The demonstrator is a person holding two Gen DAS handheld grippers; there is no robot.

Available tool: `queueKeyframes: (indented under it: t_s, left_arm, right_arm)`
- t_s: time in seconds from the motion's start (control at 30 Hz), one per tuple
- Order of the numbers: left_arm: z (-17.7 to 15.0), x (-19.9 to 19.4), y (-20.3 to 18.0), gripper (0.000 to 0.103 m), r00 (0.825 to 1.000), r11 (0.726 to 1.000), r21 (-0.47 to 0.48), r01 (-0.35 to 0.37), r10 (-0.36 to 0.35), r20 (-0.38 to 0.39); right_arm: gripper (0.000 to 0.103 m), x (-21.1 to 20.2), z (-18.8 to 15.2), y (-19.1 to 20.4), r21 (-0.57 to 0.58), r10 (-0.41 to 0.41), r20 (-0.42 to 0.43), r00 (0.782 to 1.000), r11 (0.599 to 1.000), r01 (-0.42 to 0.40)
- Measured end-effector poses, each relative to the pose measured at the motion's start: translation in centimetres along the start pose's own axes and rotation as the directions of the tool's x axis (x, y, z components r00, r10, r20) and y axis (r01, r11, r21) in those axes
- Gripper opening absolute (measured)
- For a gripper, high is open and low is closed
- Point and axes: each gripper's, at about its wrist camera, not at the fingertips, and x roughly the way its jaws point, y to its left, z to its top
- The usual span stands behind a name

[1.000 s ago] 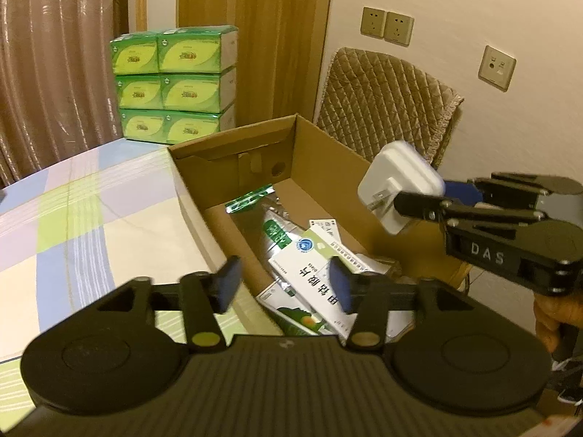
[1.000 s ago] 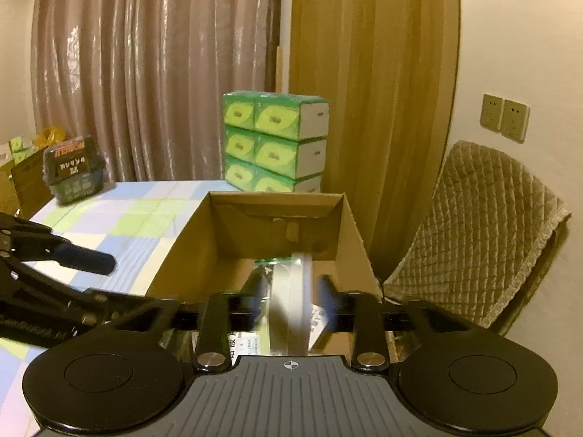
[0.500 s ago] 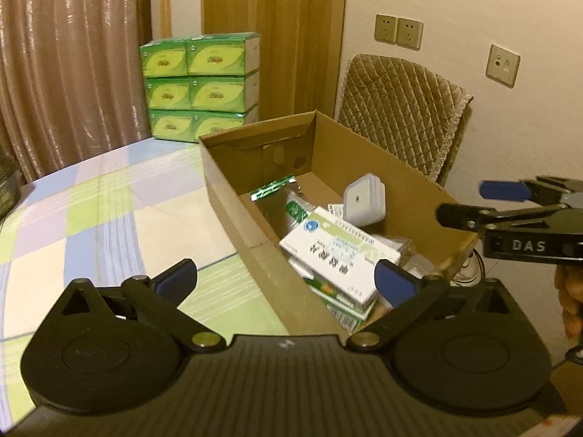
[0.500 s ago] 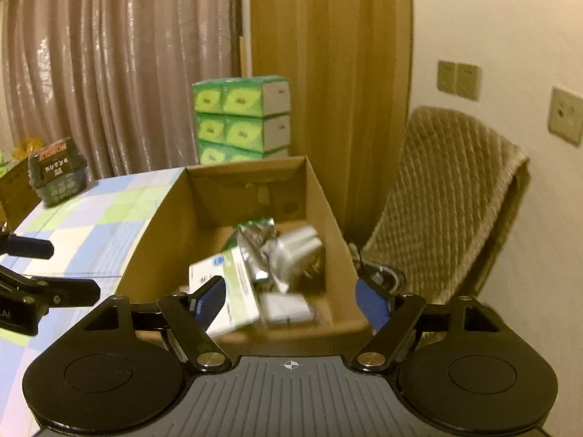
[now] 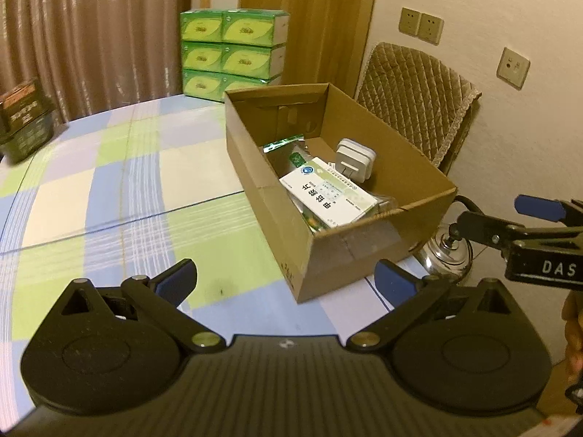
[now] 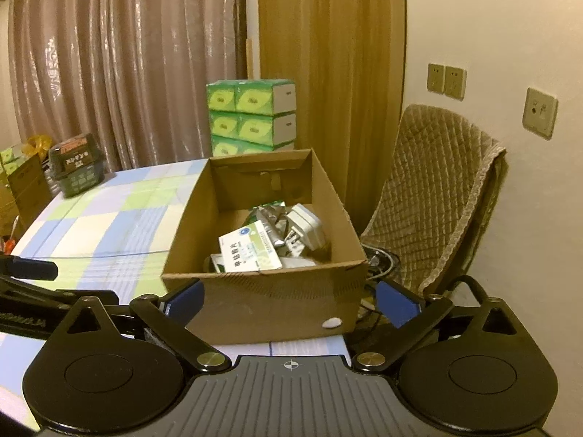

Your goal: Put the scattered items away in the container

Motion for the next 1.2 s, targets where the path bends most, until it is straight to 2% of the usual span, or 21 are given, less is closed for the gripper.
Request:
queueKeyframes:
  t_s: [0.13,0.53,0.8,1.2]
  left_arm:
    - [-0.7,-2.0,-0.3,0.102,0.999,0.999,-0.008,-0.041,0.041,0.017]
    - [-1.9,-6.1,-0.4,0.102,0.998,0.996,-0.084,-0.029,0.035,0.061]
    - [-2.6,-6.8,-0.2,0.102,0.997,0.993,-0.115,-0.024,0.031,0.065]
    - [-2.7,-6.3,-0.2,0.102,0.997,0.994,-0.104,-0.040,0.046,0.056]
  right_arm:
    - [0.101,-1.8,-0.3,0.7,-0.004,-0.012,0.005,1.000,1.000,0.012]
    - [0.101,-4.7,-0.7,2.3,-0.032,0.001,0.004,1.000,0.999,0.000]
    - [0.101,-4.9,-1.1,3.1,-0.047,0.010,-0.002,1.000,0.999,-0.010]
    - [0.101,-4.5,-1.3,2.9,-0.054,0.004,-0.012,1.000,0.999,-0.005]
